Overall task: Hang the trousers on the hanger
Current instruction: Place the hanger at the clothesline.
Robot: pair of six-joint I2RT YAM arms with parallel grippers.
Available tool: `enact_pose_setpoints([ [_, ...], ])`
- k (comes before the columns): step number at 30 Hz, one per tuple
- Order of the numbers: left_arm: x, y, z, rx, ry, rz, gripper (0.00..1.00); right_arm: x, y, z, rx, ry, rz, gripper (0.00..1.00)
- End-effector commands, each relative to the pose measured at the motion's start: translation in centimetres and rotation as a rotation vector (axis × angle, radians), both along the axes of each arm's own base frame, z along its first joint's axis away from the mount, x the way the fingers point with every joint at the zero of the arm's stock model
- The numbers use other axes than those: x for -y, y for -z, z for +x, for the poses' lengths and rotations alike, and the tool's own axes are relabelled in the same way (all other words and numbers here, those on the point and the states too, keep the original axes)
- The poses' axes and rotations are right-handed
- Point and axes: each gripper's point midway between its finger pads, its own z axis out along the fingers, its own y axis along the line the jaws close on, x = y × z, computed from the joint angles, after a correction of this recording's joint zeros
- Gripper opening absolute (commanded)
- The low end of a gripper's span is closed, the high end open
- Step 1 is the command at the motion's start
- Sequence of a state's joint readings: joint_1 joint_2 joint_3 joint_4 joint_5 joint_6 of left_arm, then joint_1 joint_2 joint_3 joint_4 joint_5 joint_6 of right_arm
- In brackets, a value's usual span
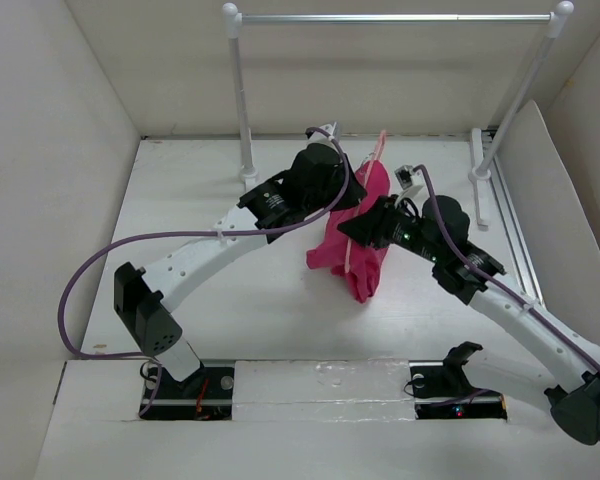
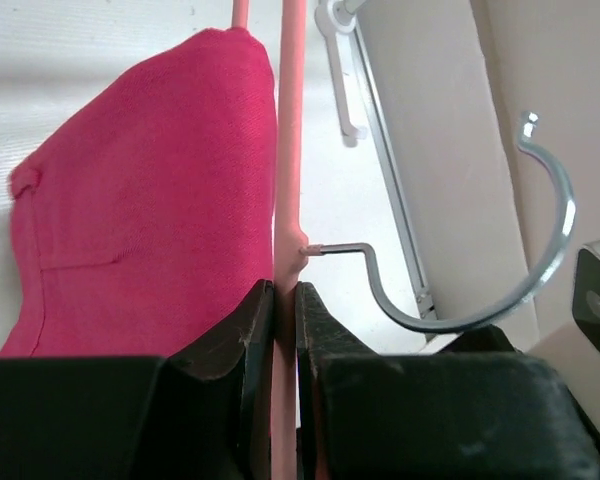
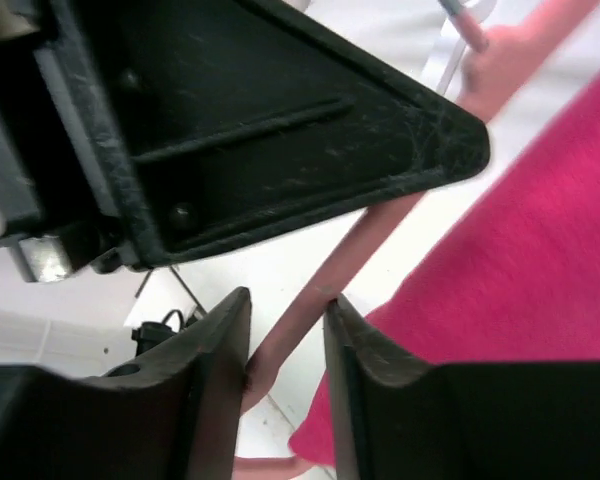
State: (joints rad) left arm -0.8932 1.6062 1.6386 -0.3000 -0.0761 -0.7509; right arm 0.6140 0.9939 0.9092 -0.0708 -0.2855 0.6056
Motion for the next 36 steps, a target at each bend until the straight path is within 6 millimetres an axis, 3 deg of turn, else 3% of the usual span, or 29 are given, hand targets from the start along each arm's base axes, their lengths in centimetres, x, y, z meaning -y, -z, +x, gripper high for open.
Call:
enact_pose_setpoints([
  [1,-0.3,-9.0,-0.4,0.161,-0.005,-0.205,0.0,-1.2,-3.1,0.3,0.077,-0.007,0.137,0.35],
  [3,-0.3,-8.8,-0.3,0.154,-0.007,-0.196,0.0,-1.8,-4.2,-0.1,0.09,-0.027,0.213,0.25],
  [4,-0.4,-8.7,-0.3,0.154,-0.009,-0.19,0.0,-1.9,-4.2,-0.1,0.077,-0.025,0.236,0.12],
  [5,-0.4,-8.8,-0.3,0.154,-0.007,-0.19,0.0,-1.9,-4.2,-0.1,0.072,-0.025,0.24,0.12],
  [7,-0.3,-9.1,-0.3,0.156,-0.006,-0.191,0.0,-1.9,-5.4,-0.3,0.089,-0.02,0.254,0.02],
  [13,-1.0,-11.6,0.7,0.193,-0.008,-0.213,0.0,0.3,-8.4,0.6,0.116,0.01,0.274,0.0],
  [14,-1.0,-11.7,0.7,0.202,-0.003,-0.204,0.0,0.9,-10.3,0.7,0.159,0.021,0.265,0.0],
  [16,-1.1,-13.6,0.5,0.236,0.009,-0.221,0.13,2.3,-10.2,2.1,0.143,0.06,0.195,0.0],
  [17,-1.2,-14.2,0.4,0.256,0.014,-0.218,0.27,3.0,-10.3,2.5,0.159,0.074,0.151,0.0],
  [18,-1.7,-15.4,0.6,0.277,0.009,-0.233,0.32,3.6,-11.5,2.5,0.169,0.078,0.133,0.0],
  [20,-1.9,-16.5,0.1,0.298,0.025,-0.247,0.44,5.6,-12.1,4.3,0.199,0.125,0.087,0.0],
  [21,-2.0,-17.2,-0.1,0.31,0.033,-0.257,0.46,6.3,-13.0,4.3,0.208,0.126,0.075,0.0],
  [26,-3.5,-19.1,-2.0,0.351,0.07,-0.305,0.5,10.7,-13.5,7.9,0.229,0.21,-0.022,0.0],
  [27,-3.8,-17.6,-1.5,0.332,0.061,-0.29,0.5,12.1,-12.9,8.8,0.206,0.235,-0.041,0.0],
  [28,-4.5,-18.3,-2.5,0.343,0.069,-0.313,0.5,12.9,-13.7,9.2,0.223,0.251,-0.05,0.0],
  [29,-5.4,-18.1,-1.9,0.344,0.048,-0.314,0.5,13.6,-13.5,10.4,0.225,0.268,-0.072,0.0],
  [31,-6.1,-15.8,-1.8,0.305,0.042,-0.295,0.5,16.1,-13.2,11.9,0.211,0.32,-0.104,0.0],
  [32,-7.1,-16.0,-2.2,0.314,0.032,-0.309,0.5,16.8,-14.4,12.3,0.244,0.339,-0.115,0.0],
  [33,-6.9,-13.6,-2.2,0.274,0.036,-0.283,0.5,17.5,-14.1,13.5,0.236,0.35,-0.124,0.0],
  [35,-7.9,-12.9,-2.7,0.269,0.03,-0.29,0.49,18.6,-15.3,14.4,0.265,0.374,-0.137,0.0],
  [36,-8.1,-10.1,-2.9,0.228,0.027,-0.253,0.48,19.3,-14.9,15.8,0.254,0.388,-0.151,0.0],
])
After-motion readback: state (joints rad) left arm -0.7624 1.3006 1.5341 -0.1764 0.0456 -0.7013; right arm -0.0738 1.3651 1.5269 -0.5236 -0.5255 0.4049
